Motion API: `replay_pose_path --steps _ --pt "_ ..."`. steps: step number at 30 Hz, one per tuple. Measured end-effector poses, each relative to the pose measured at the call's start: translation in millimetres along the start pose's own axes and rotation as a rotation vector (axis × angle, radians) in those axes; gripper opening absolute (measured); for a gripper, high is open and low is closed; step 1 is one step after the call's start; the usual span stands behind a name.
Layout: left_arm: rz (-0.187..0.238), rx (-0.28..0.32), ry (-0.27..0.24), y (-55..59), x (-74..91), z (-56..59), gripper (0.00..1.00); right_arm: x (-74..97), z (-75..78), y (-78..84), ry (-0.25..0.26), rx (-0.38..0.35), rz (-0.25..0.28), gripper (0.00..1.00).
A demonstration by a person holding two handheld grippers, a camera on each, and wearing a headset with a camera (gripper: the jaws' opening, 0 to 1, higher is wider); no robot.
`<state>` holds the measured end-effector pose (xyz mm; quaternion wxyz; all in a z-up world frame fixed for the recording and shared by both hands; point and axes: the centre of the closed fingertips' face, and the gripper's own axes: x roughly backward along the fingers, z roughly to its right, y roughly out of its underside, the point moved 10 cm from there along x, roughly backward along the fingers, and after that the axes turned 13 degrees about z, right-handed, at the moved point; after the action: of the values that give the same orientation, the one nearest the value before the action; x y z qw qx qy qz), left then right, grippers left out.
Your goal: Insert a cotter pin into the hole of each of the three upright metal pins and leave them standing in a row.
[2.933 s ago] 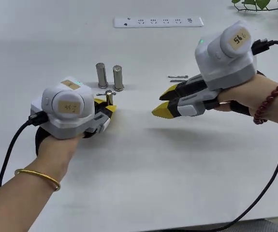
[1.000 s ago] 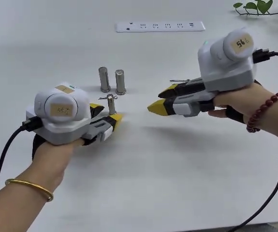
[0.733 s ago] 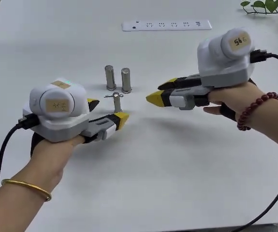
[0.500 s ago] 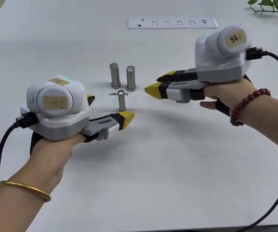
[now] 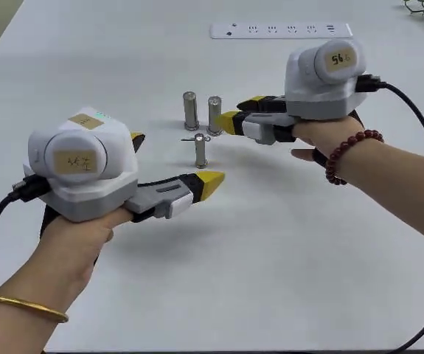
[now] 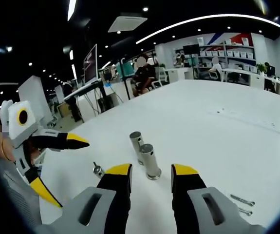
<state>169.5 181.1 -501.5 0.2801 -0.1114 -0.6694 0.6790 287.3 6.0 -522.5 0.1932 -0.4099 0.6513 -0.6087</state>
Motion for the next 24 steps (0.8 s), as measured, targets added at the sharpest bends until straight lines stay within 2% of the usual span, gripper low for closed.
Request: replay_pose_path --steps 3,11,24 --pt "-0.008 0.020 0.011 0.8 1.3 1.6 0.84 -5.4 1.4 1.0 0.006 -0.009 0.002 0.27" --pt "-0.009 0.008 0.041 1.5 5.3 7.8 0.95 -20.4 -2.6 -1.1 -0.001 0.003 -0.002 0.21" --pt "-0.023 -0.026 0.047 2.7 13.5 14.7 0.99 -29.5 -3.6 5.5 0.013 -0.004 -0.020 0.13"
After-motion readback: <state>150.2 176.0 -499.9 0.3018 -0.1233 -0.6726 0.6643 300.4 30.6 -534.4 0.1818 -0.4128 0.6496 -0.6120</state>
